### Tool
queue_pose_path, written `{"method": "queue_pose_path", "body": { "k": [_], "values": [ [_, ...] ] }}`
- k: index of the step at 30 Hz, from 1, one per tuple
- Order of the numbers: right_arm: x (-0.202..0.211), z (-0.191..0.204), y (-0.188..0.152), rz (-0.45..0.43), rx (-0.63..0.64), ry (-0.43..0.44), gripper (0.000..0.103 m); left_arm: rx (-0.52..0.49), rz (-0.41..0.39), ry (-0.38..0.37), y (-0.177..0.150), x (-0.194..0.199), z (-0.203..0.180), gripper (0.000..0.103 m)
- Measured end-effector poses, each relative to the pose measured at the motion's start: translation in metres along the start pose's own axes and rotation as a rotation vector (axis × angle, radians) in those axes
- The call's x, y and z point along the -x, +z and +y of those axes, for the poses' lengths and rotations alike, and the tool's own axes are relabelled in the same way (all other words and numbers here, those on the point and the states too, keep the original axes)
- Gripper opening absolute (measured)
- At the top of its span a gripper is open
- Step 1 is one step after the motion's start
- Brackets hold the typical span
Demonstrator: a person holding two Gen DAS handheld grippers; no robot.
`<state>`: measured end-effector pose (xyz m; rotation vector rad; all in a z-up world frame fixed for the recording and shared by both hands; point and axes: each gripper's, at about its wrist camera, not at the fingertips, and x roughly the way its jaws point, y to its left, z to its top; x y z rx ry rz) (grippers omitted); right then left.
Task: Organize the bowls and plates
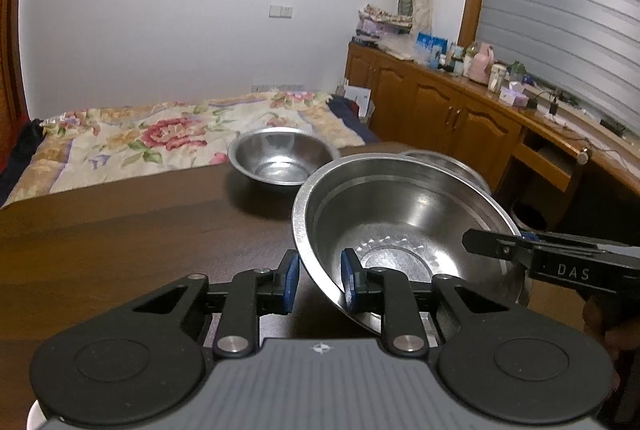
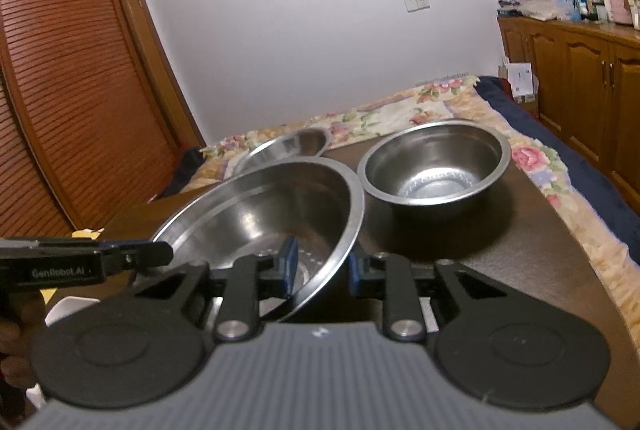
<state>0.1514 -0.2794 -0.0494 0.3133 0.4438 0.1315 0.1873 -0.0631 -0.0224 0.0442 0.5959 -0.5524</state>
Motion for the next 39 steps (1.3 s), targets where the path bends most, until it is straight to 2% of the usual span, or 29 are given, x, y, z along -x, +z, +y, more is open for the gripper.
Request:
{"method": "queue_pose_path", "body": {
  "k": [9,17,39],
  "values": [
    [0.027,0.009,0.005,-0.019,0.029,0.005,0.027,-0.012,-0.018,-0.030,-0.008,0.025,-0.007,0.025],
    [0.033,0.006,-0.007,-0.003,0.013,0.020,0.027,-0.026,-0.014,-0.036,-0.025,0.040,-0.012,0.025],
    [0.041,0.006,-0.039,0.050,-0.005,0.023,0.027,0.006,0.049,-0.048,-0.061,0.047,-0.010,0.027]
  ]
}}
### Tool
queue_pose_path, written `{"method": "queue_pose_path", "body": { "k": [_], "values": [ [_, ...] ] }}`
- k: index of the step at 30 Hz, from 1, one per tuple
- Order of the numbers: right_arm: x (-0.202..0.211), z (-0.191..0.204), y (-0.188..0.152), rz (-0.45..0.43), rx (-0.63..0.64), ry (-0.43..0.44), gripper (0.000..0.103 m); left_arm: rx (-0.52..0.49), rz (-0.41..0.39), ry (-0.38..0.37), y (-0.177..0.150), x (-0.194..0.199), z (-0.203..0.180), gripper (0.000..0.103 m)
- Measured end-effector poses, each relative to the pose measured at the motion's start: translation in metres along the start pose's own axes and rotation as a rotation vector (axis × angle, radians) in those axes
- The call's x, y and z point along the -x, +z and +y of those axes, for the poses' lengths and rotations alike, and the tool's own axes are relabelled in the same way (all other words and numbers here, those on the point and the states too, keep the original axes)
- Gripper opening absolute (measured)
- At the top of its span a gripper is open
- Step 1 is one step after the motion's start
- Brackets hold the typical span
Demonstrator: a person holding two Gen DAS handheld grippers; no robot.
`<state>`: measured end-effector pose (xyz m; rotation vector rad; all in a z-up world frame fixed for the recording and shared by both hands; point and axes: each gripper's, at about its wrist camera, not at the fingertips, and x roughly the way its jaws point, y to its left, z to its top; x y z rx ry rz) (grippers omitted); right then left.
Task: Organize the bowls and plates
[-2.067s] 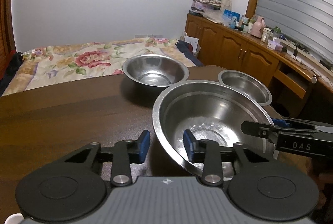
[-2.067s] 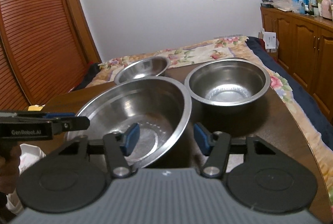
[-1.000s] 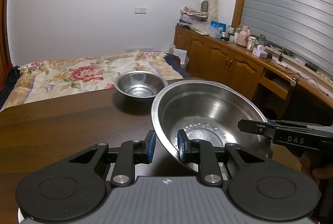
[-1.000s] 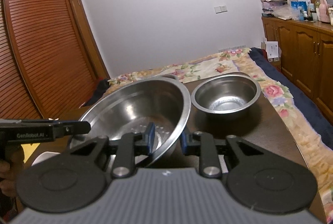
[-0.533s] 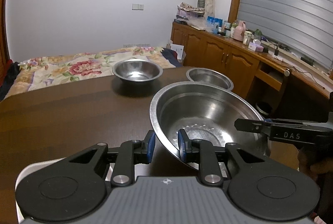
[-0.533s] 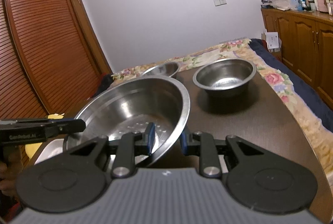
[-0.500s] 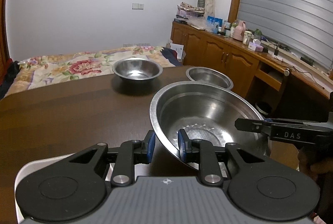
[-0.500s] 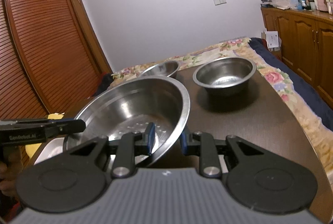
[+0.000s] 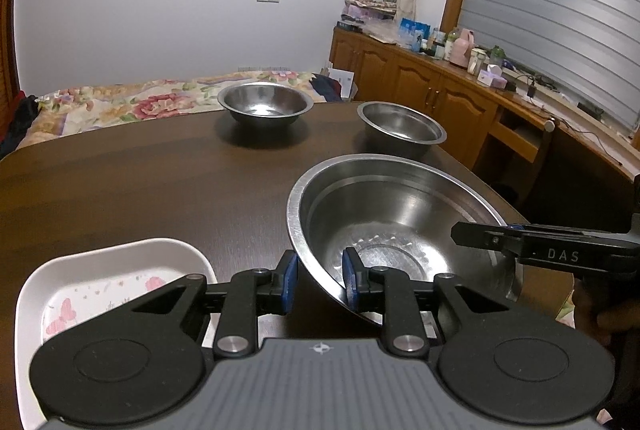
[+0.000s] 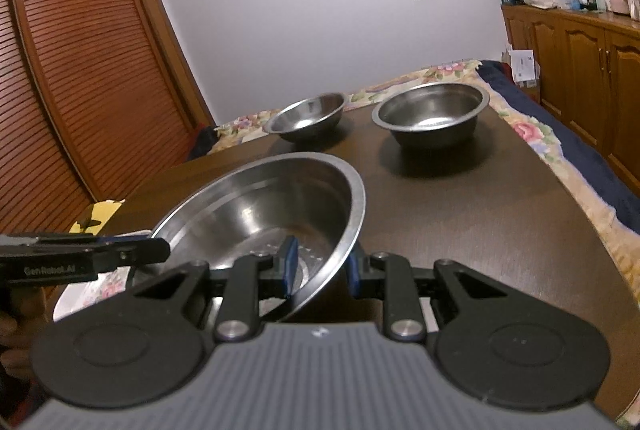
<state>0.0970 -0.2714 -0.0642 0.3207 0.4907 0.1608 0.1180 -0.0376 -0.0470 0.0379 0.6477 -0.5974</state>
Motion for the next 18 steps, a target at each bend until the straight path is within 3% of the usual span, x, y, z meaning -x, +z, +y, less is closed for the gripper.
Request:
{"method": "queue_pose_path", "body": {
  "k": [18],
  "values": [
    [0.0033,0.0038,-0.0103,0.010,0.005,0.003,0.027,0.006,0.003,0.002,-0.0062,0.0003,-0.0003,0.027]
  ]
}}
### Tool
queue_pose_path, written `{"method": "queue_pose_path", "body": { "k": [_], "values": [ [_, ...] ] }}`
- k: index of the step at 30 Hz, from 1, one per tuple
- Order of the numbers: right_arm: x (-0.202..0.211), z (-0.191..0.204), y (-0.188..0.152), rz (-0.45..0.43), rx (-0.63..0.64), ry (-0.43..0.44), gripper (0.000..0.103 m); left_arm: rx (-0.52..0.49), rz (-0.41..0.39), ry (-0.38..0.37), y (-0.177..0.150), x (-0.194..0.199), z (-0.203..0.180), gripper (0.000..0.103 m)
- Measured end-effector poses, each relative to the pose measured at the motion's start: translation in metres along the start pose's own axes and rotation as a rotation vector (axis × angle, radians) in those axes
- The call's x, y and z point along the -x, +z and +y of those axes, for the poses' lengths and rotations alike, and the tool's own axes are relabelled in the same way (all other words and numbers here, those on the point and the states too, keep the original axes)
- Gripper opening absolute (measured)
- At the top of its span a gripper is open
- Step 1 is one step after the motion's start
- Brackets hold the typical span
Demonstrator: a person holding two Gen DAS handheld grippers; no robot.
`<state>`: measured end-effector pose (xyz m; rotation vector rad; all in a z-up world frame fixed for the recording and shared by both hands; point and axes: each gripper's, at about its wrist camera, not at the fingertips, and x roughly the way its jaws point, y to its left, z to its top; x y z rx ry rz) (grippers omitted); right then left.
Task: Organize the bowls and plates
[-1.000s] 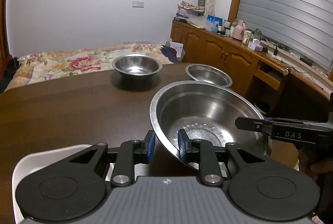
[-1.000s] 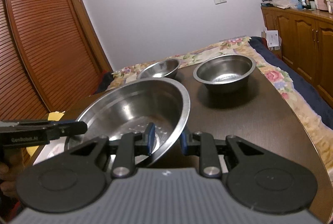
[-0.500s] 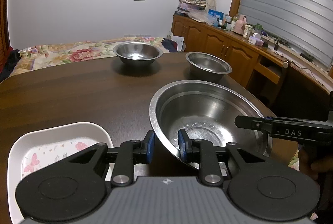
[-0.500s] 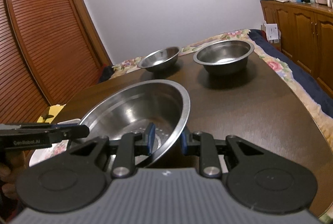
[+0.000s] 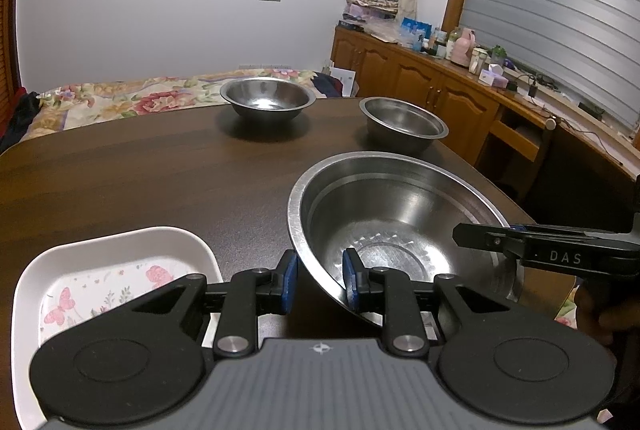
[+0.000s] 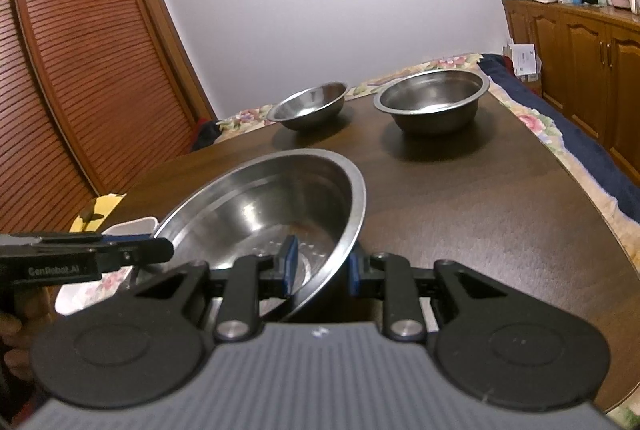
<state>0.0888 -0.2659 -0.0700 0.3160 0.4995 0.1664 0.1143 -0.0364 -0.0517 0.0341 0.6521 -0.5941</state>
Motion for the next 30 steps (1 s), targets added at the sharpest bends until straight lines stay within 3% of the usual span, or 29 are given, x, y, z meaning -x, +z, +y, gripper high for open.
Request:
{"method": "queue_pose_path", "body": {
  "k": [12,15,18,23,26,30],
  "values": [
    [0.000,0.000,0.000,0.003,0.008,0.004,0.028,0.012,-0.006,0.006,0.004,0.002,0.006,0.030],
    [0.001,-0.001,0.001,0.001,0.009,0.005,0.035,0.014,-0.014,0.018,0.005,0.003,0.008,0.040],
    [0.004,-0.001,0.004,-0.006,0.020,0.003,0.054,0.016,-0.024,0.029,0.007,0.004,0.010,0.050],
    [0.011,0.001,0.011,-0.029,0.051,-0.008,0.061,-0.006,-0.049,0.059,0.012,0.006,0.011,0.077],
    [0.014,0.003,0.016,-0.041,0.069,-0.019,0.068,-0.009,-0.061,0.066,0.014,0.007,0.010,0.086],
    [0.019,0.006,0.022,-0.055,0.103,-0.035,0.075,-0.012,-0.073,0.077,0.017,0.007,0.010,0.089]
  ]
}}
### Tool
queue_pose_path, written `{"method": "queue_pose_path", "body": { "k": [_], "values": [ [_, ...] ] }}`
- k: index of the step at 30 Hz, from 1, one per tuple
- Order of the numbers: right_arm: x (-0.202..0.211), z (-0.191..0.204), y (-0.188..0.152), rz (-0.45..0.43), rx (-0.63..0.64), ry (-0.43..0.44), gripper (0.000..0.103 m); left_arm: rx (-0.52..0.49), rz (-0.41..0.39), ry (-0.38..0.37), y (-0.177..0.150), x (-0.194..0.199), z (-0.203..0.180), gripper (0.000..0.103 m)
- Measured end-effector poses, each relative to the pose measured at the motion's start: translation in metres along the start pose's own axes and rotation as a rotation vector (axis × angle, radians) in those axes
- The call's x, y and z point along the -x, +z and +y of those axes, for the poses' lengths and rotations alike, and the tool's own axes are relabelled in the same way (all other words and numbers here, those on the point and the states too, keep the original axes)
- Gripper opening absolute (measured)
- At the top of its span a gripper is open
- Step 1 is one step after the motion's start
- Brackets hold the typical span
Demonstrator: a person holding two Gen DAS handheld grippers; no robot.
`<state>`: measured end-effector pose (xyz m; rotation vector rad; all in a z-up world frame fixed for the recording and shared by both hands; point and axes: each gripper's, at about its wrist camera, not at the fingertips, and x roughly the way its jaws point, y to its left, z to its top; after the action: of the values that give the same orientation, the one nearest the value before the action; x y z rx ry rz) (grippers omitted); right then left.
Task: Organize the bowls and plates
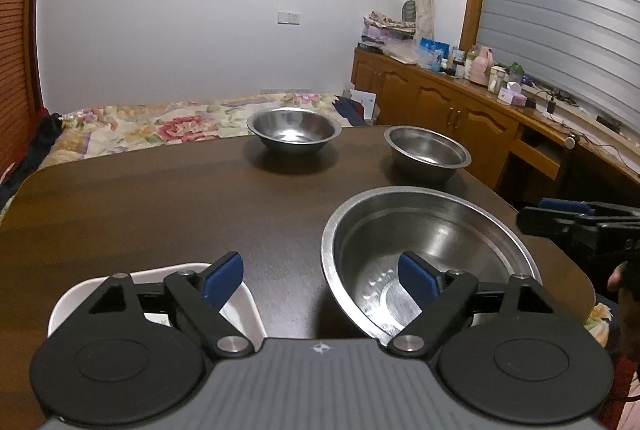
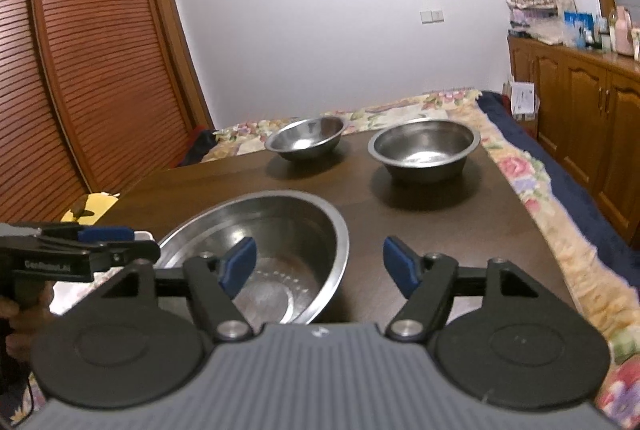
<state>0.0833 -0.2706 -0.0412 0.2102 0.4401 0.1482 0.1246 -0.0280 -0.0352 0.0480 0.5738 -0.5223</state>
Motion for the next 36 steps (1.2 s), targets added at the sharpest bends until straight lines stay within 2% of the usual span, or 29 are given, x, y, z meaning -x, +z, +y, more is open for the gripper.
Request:
{"method": "queue_pose_path", "body": {
  "k": [2,4,8,9,18,25,30,36],
  "values": [
    [0.003,0.001,0.004,-0.014,0.008,-0.006,0.083,-0.006,-0.010,0.010,0.002,0.001,-0.001,0.091],
    [0.005,0.000,0.007,-0.026,0.014,-0.007,0.085,-0.010,-0.019,0.017,0.005,0.003,0.000,0.092],
    [0.010,0.000,0.013,-0.048,0.034,-0.002,0.101,-0.021,-0.044,0.031,0.015,0.005,0.003,0.093],
    [0.010,0.000,0.015,-0.054,0.039,0.000,0.103,-0.025,-0.051,0.034,0.018,0.006,0.003,0.094],
    [0.011,0.001,0.043,-0.087,0.141,-0.009,0.103,-0.048,-0.092,0.054,0.051,-0.003,0.011,0.094],
    [-0.002,-0.008,0.067,-0.105,0.215,-0.028,0.103,-0.059,-0.093,0.029,0.071,-0.022,0.008,0.094],
    [-0.023,-0.031,0.074,-0.089,0.197,-0.054,0.103,-0.093,-0.072,0.014,0.086,-0.044,-0.002,0.094],
    [-0.049,-0.054,0.085,-0.056,0.171,-0.047,0.103,-0.109,-0.035,-0.016,0.102,-0.074,-0.014,0.094]
  ]
}}
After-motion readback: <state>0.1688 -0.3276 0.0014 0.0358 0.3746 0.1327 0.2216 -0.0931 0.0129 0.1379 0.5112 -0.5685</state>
